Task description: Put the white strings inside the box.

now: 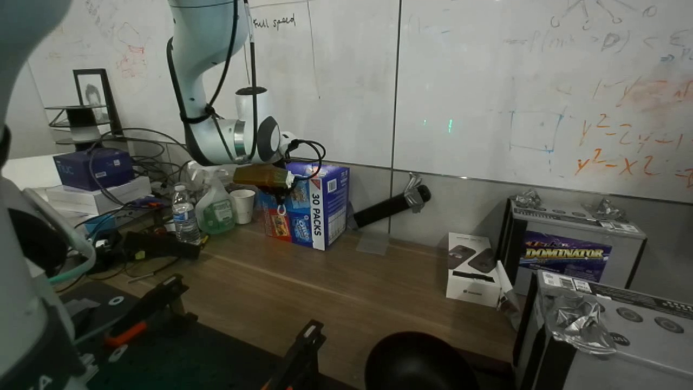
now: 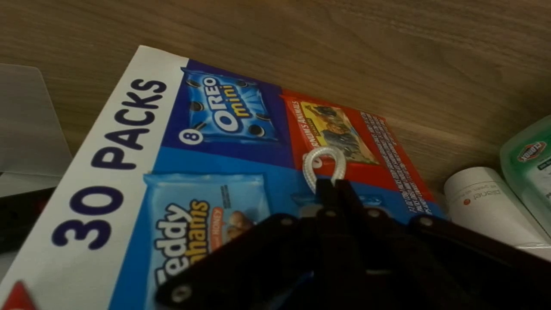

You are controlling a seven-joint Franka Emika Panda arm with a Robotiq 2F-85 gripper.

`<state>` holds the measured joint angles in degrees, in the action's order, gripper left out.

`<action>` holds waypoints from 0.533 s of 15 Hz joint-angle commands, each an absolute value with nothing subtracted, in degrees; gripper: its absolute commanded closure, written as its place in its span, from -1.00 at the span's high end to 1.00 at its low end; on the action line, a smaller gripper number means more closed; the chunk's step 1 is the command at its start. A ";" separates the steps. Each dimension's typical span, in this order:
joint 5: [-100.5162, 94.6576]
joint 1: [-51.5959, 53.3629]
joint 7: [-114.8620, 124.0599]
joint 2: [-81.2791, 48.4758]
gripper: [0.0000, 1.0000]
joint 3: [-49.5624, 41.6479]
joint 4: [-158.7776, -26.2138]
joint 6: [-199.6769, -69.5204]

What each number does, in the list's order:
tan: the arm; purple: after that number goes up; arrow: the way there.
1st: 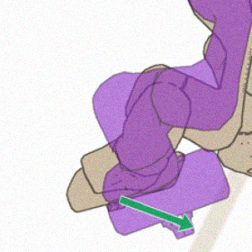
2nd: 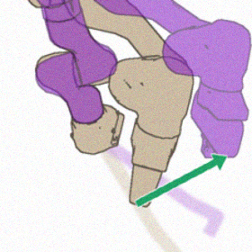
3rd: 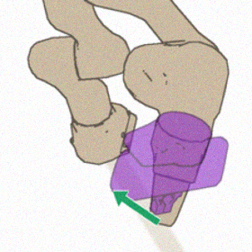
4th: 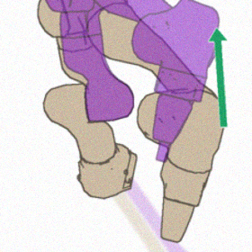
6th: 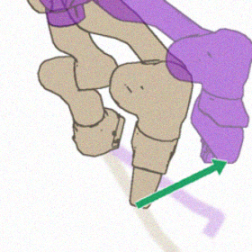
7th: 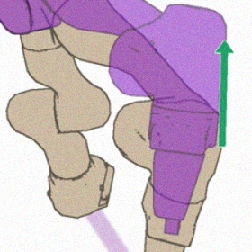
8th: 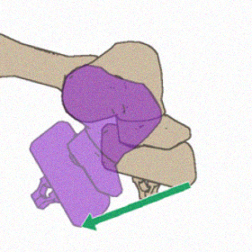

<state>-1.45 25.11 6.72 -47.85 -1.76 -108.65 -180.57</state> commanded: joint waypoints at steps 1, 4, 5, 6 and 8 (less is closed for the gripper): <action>-1.23 24.72 6.36 -46.93 -0.96 -1.30 -108.21 -180.95; -0.91 23.29 6.20 -44.49 -0.97 0.81 -108.27 -179.88; -0.82 22.70 6.10 -43.34 -0.97 1.72 -108.62 -179.72; -0.70 22.26 6.12 -42.27 -0.97 2.41 -108.73 -179.45; -0.36 20.62 6.00 -40.14 -0.97 4.72 -108.72 -178.44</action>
